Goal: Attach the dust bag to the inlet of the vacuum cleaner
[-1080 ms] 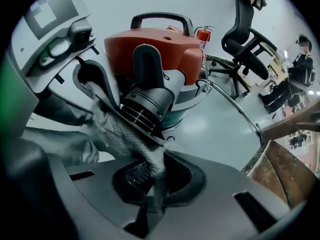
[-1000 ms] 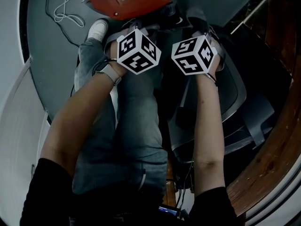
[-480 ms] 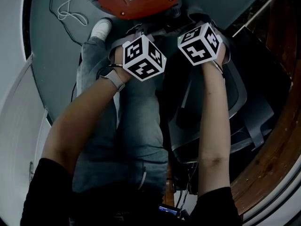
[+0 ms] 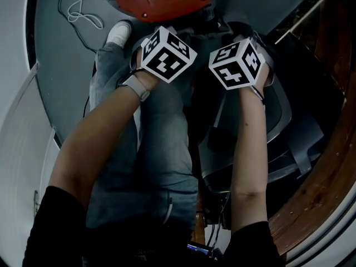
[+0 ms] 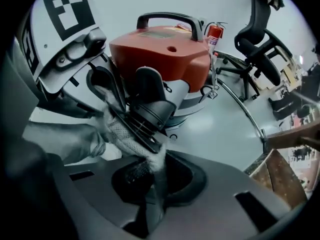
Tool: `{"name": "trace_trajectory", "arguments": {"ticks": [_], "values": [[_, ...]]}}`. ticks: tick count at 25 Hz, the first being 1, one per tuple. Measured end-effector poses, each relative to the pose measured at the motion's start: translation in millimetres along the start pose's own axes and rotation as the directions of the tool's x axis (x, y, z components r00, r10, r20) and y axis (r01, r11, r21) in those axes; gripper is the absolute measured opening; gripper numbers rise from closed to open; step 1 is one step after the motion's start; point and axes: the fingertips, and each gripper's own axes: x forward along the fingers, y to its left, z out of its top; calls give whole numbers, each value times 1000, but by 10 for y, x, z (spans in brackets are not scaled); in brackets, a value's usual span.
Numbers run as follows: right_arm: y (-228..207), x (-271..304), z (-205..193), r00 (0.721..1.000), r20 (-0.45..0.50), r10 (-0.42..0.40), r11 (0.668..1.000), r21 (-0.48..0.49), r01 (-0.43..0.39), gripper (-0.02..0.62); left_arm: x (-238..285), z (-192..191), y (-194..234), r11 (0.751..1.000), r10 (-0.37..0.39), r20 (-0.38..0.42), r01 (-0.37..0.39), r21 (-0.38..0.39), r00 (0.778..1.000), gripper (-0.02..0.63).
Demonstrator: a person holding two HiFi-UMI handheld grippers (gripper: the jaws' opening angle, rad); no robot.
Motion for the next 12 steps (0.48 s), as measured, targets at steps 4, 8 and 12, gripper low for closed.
{"name": "trace_trajectory", "arguments": {"ticks": [4, 8, 12], "values": [[21, 36, 14, 994, -48, 98, 995, -26, -100, 41, -12, -47, -73, 999, -34, -36, 35, 22, 999, 25], [35, -109, -41, 989, -42, 142, 988, -63, -144, 63, -188, -148, -173, 988, -67, -69, 76, 137, 995, 75], [73, -432, -109, 988, -9, 154, 984, -89, -154, 89, -471, -150, -200, 977, -31, -80, 47, 207, 996, 100]]}}
